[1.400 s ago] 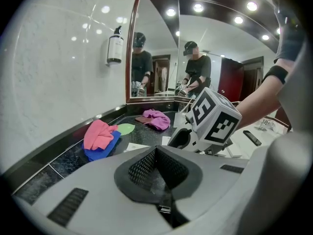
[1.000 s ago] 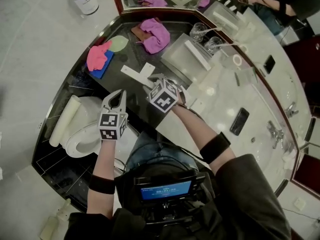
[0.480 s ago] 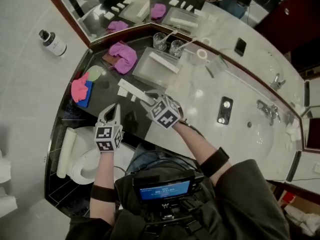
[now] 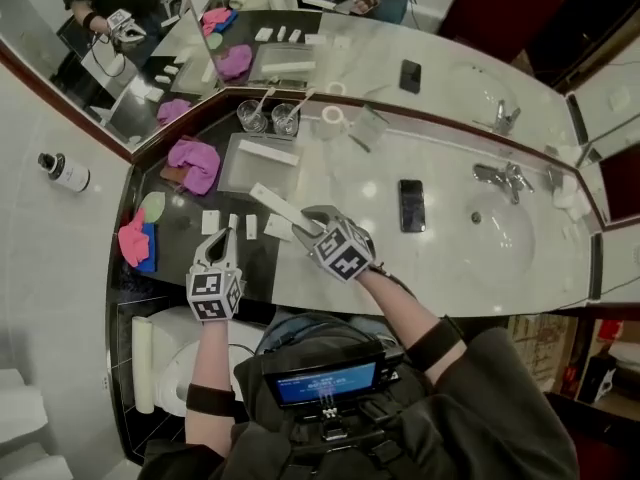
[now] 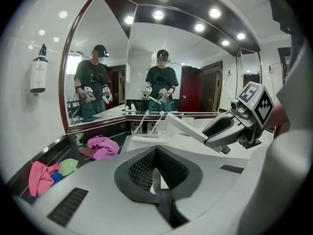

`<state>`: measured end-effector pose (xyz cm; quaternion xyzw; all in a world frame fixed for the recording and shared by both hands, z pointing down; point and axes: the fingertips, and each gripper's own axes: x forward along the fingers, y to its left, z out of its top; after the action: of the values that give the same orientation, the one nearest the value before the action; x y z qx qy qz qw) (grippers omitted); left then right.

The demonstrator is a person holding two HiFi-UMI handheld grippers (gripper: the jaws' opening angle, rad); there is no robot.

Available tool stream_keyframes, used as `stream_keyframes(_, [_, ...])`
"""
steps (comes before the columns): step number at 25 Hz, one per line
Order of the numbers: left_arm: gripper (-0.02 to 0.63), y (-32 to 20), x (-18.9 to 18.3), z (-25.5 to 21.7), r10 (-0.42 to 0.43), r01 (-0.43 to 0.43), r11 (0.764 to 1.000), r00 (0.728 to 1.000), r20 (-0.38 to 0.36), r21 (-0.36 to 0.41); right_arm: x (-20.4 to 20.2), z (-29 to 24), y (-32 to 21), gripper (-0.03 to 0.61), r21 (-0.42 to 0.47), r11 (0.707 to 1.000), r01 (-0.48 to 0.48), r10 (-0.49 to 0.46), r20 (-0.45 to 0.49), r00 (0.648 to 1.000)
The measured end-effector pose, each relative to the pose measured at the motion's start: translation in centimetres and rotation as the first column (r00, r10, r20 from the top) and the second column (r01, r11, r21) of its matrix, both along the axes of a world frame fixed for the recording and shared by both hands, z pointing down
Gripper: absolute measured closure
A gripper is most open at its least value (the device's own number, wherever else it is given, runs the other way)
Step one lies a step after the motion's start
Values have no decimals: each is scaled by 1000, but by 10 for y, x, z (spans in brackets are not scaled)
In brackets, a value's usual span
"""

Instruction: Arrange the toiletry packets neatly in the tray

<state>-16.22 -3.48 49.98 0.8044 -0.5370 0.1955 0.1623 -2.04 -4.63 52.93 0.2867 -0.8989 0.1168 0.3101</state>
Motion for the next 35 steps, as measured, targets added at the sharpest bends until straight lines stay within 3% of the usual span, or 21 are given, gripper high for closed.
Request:
stream_keyframes(5, [612, -8, 34, -2, 78, -78, 997, 997, -5, 4, 50, -2, 5, 433, -8, 993, -115, 115, -15, 993])
stream_keyframes(10, [612, -13, 48, -3, 117, -117, 993, 993, -2, 6, 63, 15, 5, 433, -31, 992, -126, 124, -51, 991])
stream_keyframes(17, [612, -33, 42, 4, 138, -138, 990, 990, 14, -9, 26, 35, -33, 433, -20, 1000, -19, 16, -143, 990])
stream_keyframes(23, [612, -51, 28, 24, 134, -134, 990, 991, 15, -40, -16, 65, -88, 433, -3, 996, 88, -86, -264, 961])
stream_keyframes(35, [612, -85, 1, 50, 94, -94, 993, 996, 3, -68, -53, 117, -164, 433, -39, 987, 159, -162, -362, 918])
